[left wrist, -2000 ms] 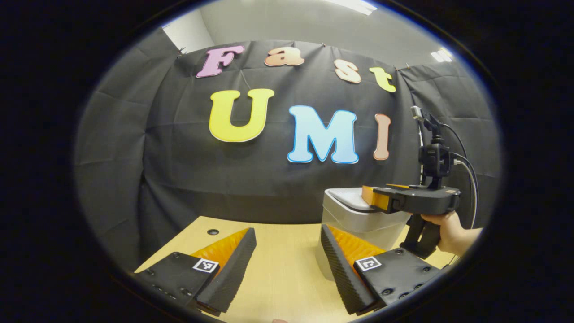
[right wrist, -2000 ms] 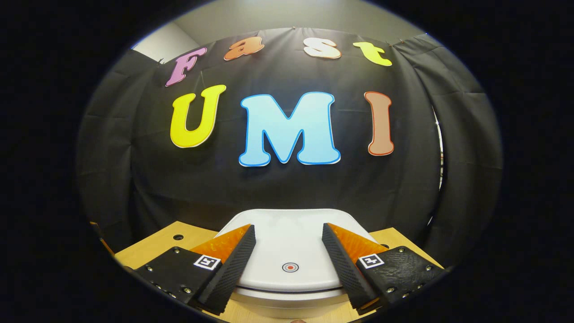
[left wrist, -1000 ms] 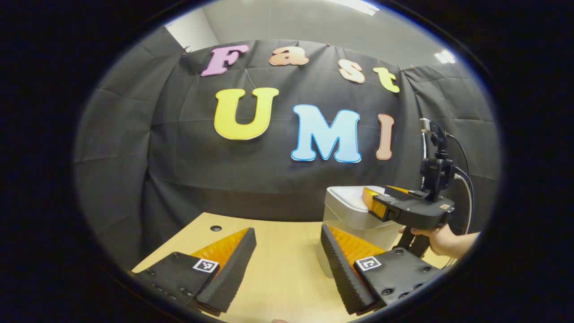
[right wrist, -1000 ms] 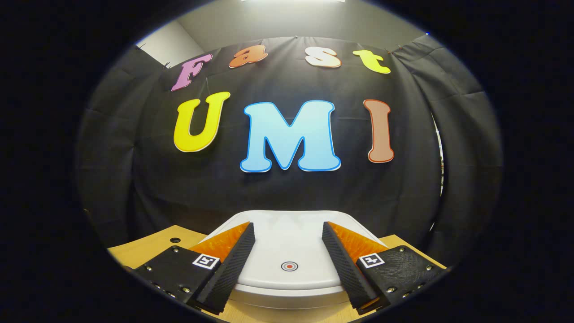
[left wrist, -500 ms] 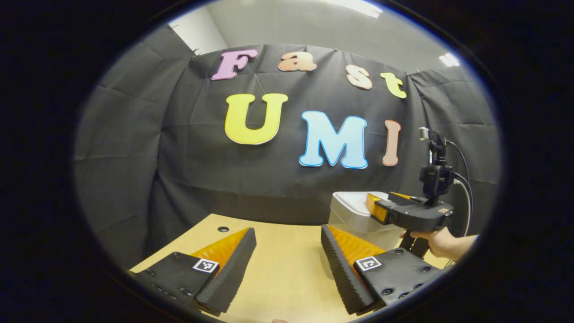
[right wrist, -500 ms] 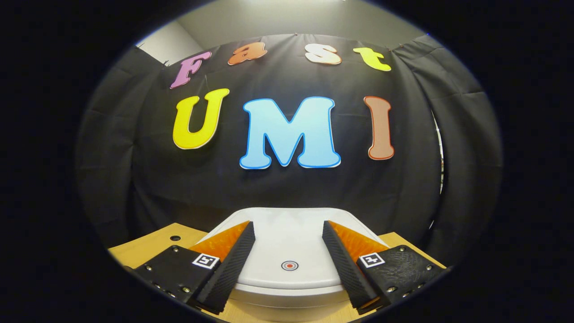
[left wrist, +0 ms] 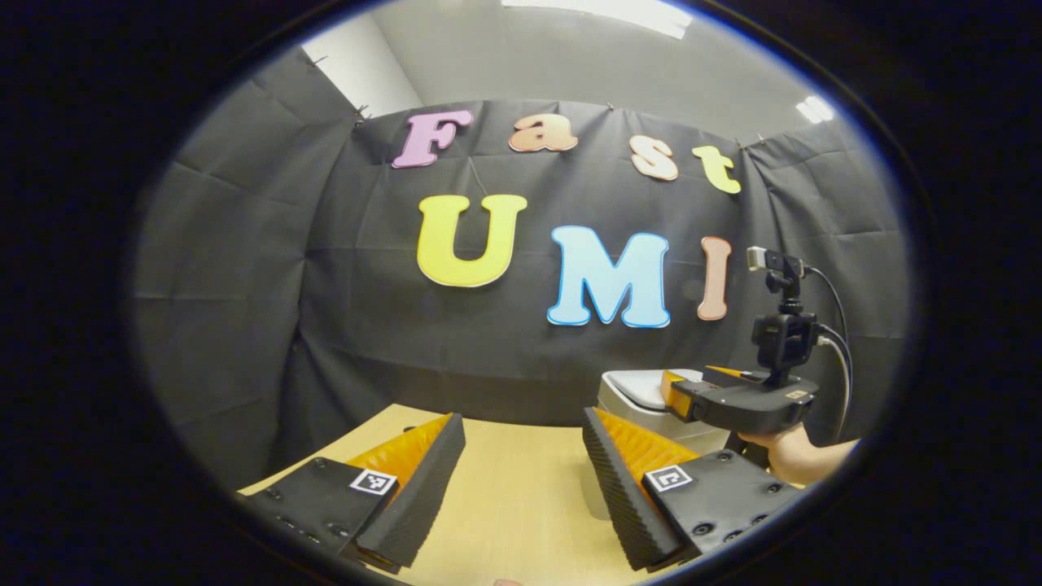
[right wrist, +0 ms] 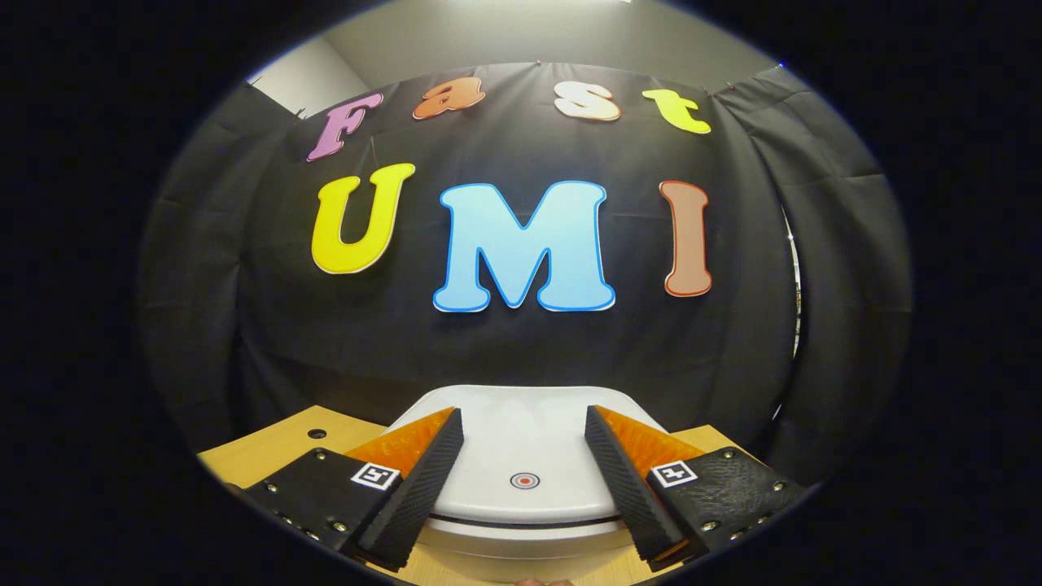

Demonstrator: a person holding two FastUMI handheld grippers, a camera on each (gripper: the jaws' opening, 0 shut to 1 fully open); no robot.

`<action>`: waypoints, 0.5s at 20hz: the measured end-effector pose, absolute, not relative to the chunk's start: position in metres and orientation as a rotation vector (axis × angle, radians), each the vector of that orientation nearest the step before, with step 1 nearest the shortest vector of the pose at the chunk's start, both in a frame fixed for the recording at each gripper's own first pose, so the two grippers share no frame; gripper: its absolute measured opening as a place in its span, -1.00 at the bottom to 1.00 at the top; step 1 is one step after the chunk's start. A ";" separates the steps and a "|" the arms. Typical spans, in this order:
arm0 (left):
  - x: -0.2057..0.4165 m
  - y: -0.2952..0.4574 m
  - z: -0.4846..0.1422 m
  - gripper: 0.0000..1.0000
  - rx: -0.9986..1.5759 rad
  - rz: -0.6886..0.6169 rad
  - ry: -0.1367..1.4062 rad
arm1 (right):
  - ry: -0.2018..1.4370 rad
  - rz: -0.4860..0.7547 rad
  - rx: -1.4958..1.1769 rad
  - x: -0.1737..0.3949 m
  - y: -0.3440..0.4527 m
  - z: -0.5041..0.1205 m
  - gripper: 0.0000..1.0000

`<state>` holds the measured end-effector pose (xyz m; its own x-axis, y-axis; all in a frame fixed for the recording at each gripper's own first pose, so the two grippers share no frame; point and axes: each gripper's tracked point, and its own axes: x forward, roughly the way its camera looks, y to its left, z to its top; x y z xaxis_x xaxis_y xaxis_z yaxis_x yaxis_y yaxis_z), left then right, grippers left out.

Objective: Press the lid of the desktop garbage bin to open it, pick up the crumpled paper on the desktop and throw it into the bin, then pick up the pop can on the desktop and drop it into the bin, and finally close the garbage bin lid.

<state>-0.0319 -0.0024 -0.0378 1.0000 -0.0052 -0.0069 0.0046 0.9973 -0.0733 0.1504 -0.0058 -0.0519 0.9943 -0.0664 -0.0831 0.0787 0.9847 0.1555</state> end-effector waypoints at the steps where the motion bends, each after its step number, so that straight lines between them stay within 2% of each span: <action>1: -0.033 -0.002 -0.036 0.90 -0.072 0.006 0.002 | 0.058 -0.066 0.153 0.151 -0.006 -0.046 0.92; 2: -0.035 -0.002 -0.033 0.90 -0.068 0.015 -0.004 | 0.063 -0.055 0.154 0.150 -0.006 -0.050 0.87; 3: -0.038 -0.002 -0.030 0.90 -0.063 0.024 -0.010 | 0.077 -0.042 0.165 0.152 -0.005 -0.054 0.93; 6: -0.043 -0.008 -0.024 0.90 -0.043 0.034 -0.026 | 0.134 -0.006 0.216 0.150 -0.002 -0.068 0.93; 10: -0.042 -0.018 -0.029 0.90 -0.050 0.027 -0.016 | 0.121 -0.012 0.187 0.157 -0.004 -0.072 0.93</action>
<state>-0.0420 -0.0184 -0.0291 0.9995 0.0275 0.0149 -0.0267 0.9984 -0.0505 0.1571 -0.0042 -0.0719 0.9926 -0.0005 -0.1214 0.0231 0.9825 0.1847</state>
